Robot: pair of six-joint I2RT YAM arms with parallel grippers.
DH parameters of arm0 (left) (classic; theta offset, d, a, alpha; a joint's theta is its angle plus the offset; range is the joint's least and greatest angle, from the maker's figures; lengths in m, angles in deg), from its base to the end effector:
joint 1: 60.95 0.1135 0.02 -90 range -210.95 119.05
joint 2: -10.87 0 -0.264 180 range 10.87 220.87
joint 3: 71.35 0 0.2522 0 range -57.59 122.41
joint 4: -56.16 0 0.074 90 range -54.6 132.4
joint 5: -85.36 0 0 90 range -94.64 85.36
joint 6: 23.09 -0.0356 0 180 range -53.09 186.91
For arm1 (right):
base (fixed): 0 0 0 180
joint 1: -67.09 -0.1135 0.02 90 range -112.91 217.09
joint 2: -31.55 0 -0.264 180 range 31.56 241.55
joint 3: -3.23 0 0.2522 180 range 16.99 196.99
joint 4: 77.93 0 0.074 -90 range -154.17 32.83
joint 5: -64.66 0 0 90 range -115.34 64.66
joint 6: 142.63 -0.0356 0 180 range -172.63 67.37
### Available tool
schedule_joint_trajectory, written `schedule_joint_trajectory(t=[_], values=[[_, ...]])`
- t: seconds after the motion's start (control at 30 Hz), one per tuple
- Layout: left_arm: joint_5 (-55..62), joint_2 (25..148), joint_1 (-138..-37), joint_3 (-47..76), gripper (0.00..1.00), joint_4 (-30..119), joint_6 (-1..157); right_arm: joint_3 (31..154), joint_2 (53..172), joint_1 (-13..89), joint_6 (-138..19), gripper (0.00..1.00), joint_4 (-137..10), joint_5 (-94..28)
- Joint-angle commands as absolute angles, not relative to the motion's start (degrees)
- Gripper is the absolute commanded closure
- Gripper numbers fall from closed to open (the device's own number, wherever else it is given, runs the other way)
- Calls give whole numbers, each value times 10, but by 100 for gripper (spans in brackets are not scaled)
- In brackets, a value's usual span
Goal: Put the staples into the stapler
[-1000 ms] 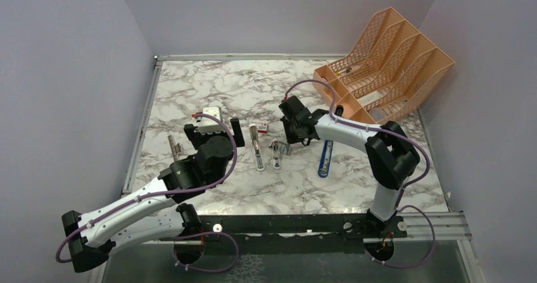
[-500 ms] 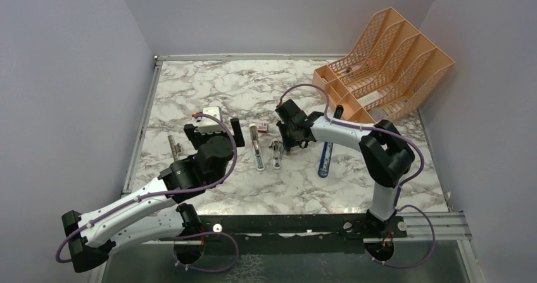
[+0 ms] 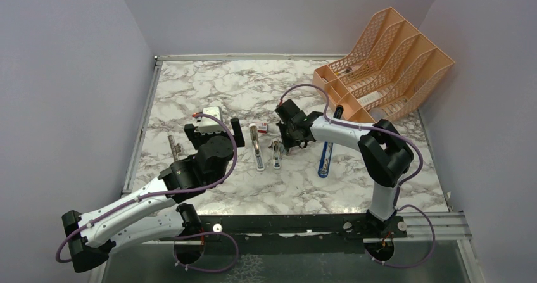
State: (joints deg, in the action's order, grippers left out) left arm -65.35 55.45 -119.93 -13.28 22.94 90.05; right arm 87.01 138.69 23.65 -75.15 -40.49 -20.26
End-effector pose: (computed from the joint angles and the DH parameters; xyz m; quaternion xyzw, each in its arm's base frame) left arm 0.1107 -0.1239 0.3268 -0.0596 0.7609 -0.0146 0.6459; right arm 0.2801 0.2609 0.1702 -0.1645 0.9527 0.1011 0.2346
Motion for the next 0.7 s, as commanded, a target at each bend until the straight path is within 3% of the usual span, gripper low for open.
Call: schedule_joint_trajectory(t=[0.0,0.53,0.67], values=[[-661,555,-1197,-136,1,229,903,873,1370,233,-775,99,-397,-190],[-602,553,-1197,-146,1,229,924,770,1216,233,-825,99,-500,-222],[-598,551,-1197,-149,1,228,928,805,1267,233,-807,82,-452,-215]])
